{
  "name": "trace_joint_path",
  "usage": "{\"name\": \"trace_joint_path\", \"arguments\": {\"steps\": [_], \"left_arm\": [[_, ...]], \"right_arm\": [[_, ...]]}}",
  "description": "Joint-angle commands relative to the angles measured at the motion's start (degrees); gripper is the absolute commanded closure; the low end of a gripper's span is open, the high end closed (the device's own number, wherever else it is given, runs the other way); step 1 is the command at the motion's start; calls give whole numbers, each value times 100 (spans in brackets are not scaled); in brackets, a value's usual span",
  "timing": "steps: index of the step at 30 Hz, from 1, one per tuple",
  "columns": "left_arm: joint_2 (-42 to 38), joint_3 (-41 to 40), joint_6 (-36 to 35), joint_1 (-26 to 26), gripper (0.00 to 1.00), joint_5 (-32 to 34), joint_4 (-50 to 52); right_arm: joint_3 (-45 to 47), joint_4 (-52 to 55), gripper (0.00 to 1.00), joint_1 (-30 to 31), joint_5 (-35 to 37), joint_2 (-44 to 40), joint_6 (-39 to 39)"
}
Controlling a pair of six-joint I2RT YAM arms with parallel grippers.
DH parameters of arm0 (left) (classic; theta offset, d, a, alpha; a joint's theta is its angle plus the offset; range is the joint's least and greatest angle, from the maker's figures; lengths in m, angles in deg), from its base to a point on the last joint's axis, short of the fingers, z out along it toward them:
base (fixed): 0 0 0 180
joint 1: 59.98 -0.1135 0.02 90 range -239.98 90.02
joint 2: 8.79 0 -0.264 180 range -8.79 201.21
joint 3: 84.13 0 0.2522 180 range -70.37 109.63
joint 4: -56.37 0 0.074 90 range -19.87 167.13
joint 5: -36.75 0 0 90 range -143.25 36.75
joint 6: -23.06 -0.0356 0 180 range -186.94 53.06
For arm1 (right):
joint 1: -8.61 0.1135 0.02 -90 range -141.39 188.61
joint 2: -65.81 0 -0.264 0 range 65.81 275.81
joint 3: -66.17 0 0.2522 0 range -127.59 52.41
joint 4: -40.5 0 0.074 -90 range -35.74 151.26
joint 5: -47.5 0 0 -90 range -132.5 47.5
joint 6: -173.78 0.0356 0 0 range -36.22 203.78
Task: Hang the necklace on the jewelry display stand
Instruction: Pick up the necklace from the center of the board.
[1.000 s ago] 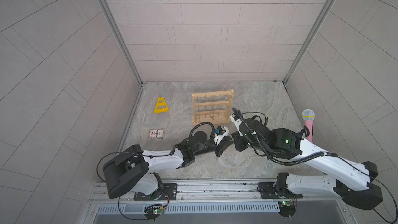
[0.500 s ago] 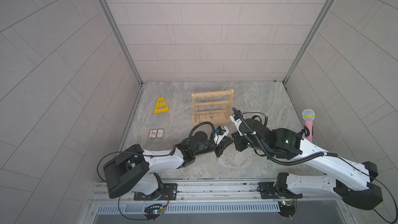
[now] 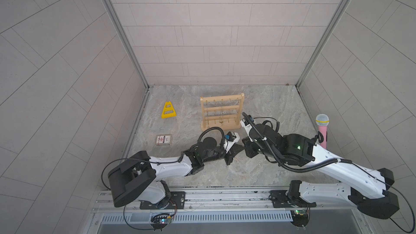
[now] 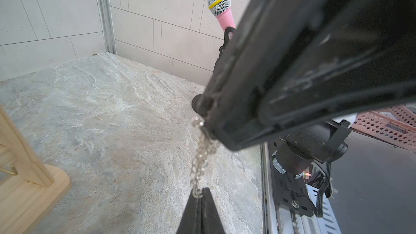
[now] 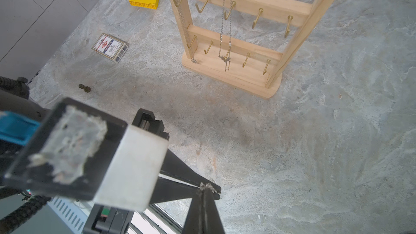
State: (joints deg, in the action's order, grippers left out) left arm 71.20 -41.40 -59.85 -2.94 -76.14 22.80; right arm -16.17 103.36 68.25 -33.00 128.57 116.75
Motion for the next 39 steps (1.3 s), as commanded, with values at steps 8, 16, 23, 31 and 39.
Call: {"name": "trace_joint_path", "arguments": {"steps": [8, 16, 23, 31, 39], "left_arm": [[-71, 21, -1, 14, 92, 54, -209], [-181, -58, 125, 18, 100, -161, -421], [-395, -98, 165, 18, 100, -237, -409], [-567, -137, 377, 18, 100, -395, -579], [-686, -243, 771, 9, 100, -481, -1023]], "right_arm": [[-103, 13, 100, 23, 131, -36, -21], [-112, 4, 100, 9, 130, 78, -71], [-121, -5, 100, -46, 113, 122, -89], [-213, 16, 84, -188, -44, 276, -132], [-341, 150, 74, -327, -113, 222, -246]]}}
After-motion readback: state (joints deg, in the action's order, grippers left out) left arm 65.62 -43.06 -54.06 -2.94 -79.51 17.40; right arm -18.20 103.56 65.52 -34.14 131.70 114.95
